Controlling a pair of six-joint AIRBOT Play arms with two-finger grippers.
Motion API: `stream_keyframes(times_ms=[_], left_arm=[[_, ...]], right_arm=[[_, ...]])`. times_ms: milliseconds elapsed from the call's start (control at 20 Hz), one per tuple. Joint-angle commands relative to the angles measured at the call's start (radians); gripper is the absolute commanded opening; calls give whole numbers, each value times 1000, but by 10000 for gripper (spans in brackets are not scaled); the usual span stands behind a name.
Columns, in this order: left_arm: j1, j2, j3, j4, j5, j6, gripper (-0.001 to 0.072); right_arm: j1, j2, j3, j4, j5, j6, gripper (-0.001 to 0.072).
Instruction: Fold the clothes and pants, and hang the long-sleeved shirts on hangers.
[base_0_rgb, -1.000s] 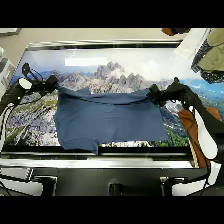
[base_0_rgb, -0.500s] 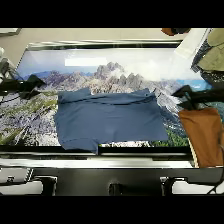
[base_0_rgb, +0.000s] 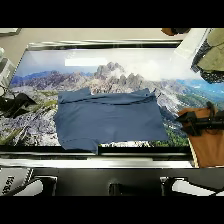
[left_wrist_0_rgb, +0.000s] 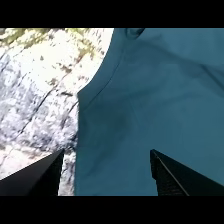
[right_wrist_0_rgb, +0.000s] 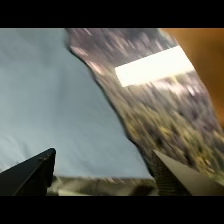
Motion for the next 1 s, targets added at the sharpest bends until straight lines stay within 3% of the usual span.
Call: stream_keyframes(times_ms=[0,500,850,950], left_arm=[[6,17,-28,64,-22,10,610],[6,17,-28,69,-19,9,610],[7,17,-29,70,-16,9,610],[7,17,-32,70,-16,9,610]], right_arm=[[-7,-42,-64,-19,-3,-57,658],[58,-71,-75,-24,-1,-70,657],[194,-74,-82,-146,0,12,653],[198,-74,-95,-144,-13,17,546]])
